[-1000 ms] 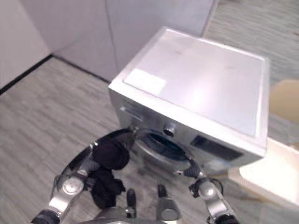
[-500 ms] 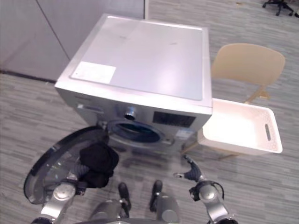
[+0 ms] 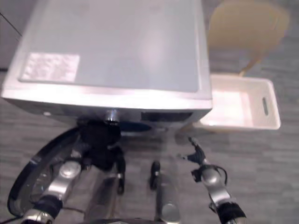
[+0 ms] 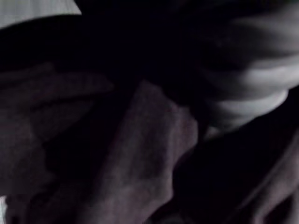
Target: Grab the laundry basket,head to the washer,open it,put in the laundry and shut it.
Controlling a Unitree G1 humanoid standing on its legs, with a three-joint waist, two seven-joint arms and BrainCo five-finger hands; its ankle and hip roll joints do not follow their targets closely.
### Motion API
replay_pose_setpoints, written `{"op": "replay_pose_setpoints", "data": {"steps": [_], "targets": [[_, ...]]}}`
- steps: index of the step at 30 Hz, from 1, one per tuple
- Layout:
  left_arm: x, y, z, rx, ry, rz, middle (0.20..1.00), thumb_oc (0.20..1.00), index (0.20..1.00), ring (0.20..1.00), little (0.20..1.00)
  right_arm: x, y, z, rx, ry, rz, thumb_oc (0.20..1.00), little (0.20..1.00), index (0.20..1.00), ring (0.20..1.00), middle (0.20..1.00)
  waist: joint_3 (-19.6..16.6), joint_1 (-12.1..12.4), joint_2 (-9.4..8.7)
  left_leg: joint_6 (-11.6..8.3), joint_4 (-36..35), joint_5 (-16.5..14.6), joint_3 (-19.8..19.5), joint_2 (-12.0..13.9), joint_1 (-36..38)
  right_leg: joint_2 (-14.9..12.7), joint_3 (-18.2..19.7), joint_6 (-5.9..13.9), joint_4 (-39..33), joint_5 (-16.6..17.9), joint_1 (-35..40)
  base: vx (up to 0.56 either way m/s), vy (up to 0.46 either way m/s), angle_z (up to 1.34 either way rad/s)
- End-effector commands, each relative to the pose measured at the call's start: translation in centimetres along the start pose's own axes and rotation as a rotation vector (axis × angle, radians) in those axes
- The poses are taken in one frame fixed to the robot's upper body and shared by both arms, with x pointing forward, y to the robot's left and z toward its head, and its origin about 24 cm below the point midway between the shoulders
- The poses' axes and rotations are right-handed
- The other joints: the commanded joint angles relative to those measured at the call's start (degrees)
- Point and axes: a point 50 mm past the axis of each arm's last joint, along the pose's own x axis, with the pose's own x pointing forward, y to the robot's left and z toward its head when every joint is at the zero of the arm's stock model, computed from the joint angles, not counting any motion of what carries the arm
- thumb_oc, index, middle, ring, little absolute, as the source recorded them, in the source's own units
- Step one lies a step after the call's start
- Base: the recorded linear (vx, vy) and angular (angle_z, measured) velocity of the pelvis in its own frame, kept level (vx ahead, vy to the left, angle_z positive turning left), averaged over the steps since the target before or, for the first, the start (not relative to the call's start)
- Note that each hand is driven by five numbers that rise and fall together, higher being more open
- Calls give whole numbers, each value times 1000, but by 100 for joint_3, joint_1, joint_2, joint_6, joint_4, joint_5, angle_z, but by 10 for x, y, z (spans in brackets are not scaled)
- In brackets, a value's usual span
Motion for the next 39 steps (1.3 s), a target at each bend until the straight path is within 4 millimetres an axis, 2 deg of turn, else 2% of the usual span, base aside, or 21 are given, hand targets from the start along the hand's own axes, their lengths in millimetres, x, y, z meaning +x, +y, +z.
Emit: {"op": "replay_pose_setpoints", "data": {"steps": [1, 2, 3, 4, 8, 11, 13, 17, 18, 19, 22, 23, 24, 25, 26, 27, 29, 30, 31, 33, 39], "targets": [[-2, 9, 25, -58, -149, 57, 200, 200, 200, 200, 200, 0, -3, 16, 52, -85, -44, 1000, 1000, 1000, 1000, 1000, -111, 4, -56, -40, 916, -744, -45, 121, -493, 50, 67, 208, -494, 90, -7, -14, 47, -12], [1, 8, 31, -83, -172, 64, 200, 200, 200, 200, 200, 2, -4, 23, 55, -111, -52, 1000, 1000, 1000, 1000, 1000, -87, -14, -37, -42, 1231, -1020, -71, 151, -661, 75, 141, 220, -186, -140, -181, -77, 29, -10], [1, 8, 32, -83, -175, 65, 200, 200, 200, 200, 200, 3, -4, 24, 55, -113, -53, 1000, 1000, 1000, 1000, 1000, -95, -23, -50, -3, 1198, -839, -29, 145, -764, 53, 106, 179, -245, 20, -266, -55, 59, -12], [9, 5, 51, -130, -240, 85, 200, 200, 200, 200, 200, 9, -5, 41, 84, -173, -81, 1000, 1000, 1000, 1000, 1000, 0, -94, -25, 31, 1948, -1247, -26, 223, -1274, 67, 243, 158, 455, -307, -812, -147, 63, -9], [20, 1, 78, -171, -326, 104, 200, 200, 200, 200, 200, 15, -7, 65, 128, -256, -119, 1000, 1000, 1000, 1000, 1000, 34, -155, 13, 141, 2881, -1537, -25, 315, -2200, 102, 398, 57, 1315, -585, -1775, -104, 44, -15], [34, 3, 119, -184, -445, 135, 200, 200, 200, 200, 200, 22, -8, 87, 151, -335, -136, 1000, 1000, 1000, 1000, 1000, 99, -288, 50, 286, 3794, -1856, -75, 433, -3227, 152, 556, 12, 2110, -789, -2830, -93, 57, -36], [43, 16, 151, -174, -526, 191, 200, 200, 200, 200, 200, 23, -9, 99, 150, -382, -138, 1000, 1000, 1000, 1000, 1000, 53, -410, 79, 394, 4327, -2035, -159, 507, -3857, 199, 661, -11, 2574, -893, -3463, -33, 51, -36], [54, 55, 211, -107, -647, 323, 200, 200, 200, 200, 200, 21, -6, 100, 130, -405, -94, 1000, 1000, 1000, 1000, 1000, -25, -623, 88, 475, 4808, -2232, -243, 600, -4378, 249, 748, -33, 3015, -1041, -4015, 19, 4, -17], [55, 55, 212, -106, -650, 323, 200, 200, 200, 200, 200, 21, -6, 100, 131, -407, -95, 1000, 1000, 1000, 1000, 1000, -23, -620, 85, 475, 4826, -2239, -247, 599, -4403, 248, 746, -33, 3033, -1050, -4039, 26, -20, -13], [53, 74, 251, -67, -732, 390, 200, 200, 200, 200, 200, 19, -7, 101, 129, -423, -85, 1000, 1000, 1000, 1000, 1000, -55, -740, 118, 481, 4934, -2290, -261, 604, -4553, 251, 768, -29, 3163, -1098, -4205, 20, -25, -11], [40, 96, 310, -14, -866, 474, 200, 200, 200, 200, 200, 20, -10, 103, 121, -440, -73, 1000, 1000, 1000, 1000, 1000, -132, -859, 149, 458, 5039, -2327, -313, 597, -4785, 255, 767, -24, 3288, -1128, -4432, 20, -29, -2], [39, 96, 312, -12, -870, 473, 200, 200, 200, 200, 200, 20, -11, 104, 124, -443, -75, 1000, 1000, 1000, 1000, 1000, -127, -852, 141, 458, 5051, -2329, -319, 594, -4811, 251, 763, -24, 3301, -1133, -4455, 11, -27, 4], [33, 100, 330, 1, -915, 498, 200, 200, 200, 200, 200, 20, -12, 106, 122, -449, -74, 1000, 1000, 1000, 1000, 1000, -158, -891, 158, 446, 5058, -2332, -324, 596, -4846, 259, 770, -17, 3307, -1134, -4491, 32, -47, 10], [15, 102, 372, 17, -1038, 557, 200, 200, 200, 200, 200, 20, -12, 112, 126, -479, -60, 1000, 1000, 1000, 1000, 1000, -218, -953, 163, 417, 5050, -2335, -361, 594, -4974, 259, 766, 4, 3318, -1132, -4628, 30, -47, 15], [14, 102, 373, 18, -1041, 557, 200, 200, 200, 200, 200, 20, -12, 113, 128, -481, -61, 1000, 1000, 1000, 1000, 1000, -215, -949, 159, 416, 5052, -2333, -364, 591, -4987, 256, 763, 4, 3320, -1132, -4639, 49, -53, 16], [-3, 103, 397, 26, -1140, 624, 200, 200, 200, 200, 200, 19, -11, 115, 124, -496, -52, 1000, 1000, 1000, 1000, 1000, -261, -975, 165, 385, 5092, -2340, -383, 601, -5108, 273, 753, 21, 3334, -1125, -4740, 31, -36, 12], [-8, 101, 403, 41, -1165, 650, 200, 200, 200, 200, 200, 17, -11, 113, 115, -500, -39, 1000, 1000, 1000, 1000, 1000, -297, -991, 167, 359, 5128, -2332, -407, 602, -5196, 270, 742, 24, 3346, -1113, -4792, 31, -41, 7], [-4, 101, 403, 53, -1134, 643, 824, 824, 824, 824, 824, 18, -12, 113, 113, -497, -38, 1000, 1000, 1000, 1000, 1000, -321, -1010, 173, 349, 5157, -2323, -428, 592, -5256, 278, 734, 22, 3362, -1104, -4841, 21, -34, 3], [5, 99, 402, 86, -1076, 616, 1000, 1000, 1000, 1000, 1000, 20, -15, 114, 102, -495, -41, 1000, 1000, 1000, 1000, 1000, -346, -1037, 198, 345, 5171, -2309, -435, 582, -5319, 279, 722, 22, 3376, -1094, -4890, 14, -30, 3], [12, 104, 401, 210, -1015, 607, 1000, 1000, 1000, 1000, 1000, 21, -15, 115, 100, -491, -35, 1000, 1000, 1000, 1000, 1000, -365, -1025, 226, 335, 5204, -2278, -451, 551, -5403, 270, 699, 19, 3410, -1077, -4960, 10, -27, 4], [53, 110, 350, 634, -655, 519, 1000, 1000, 1000, 1000, 1000, 23, -21, 117, 58, -491, -15, 1000, 1000, 1000, 1000, 1000, -469, -956, 242, 318, 5359, -2254, -507, 525, -5544, 241, 631, -2, 3599, -1102, -5061, 7, -5, 2]]}}
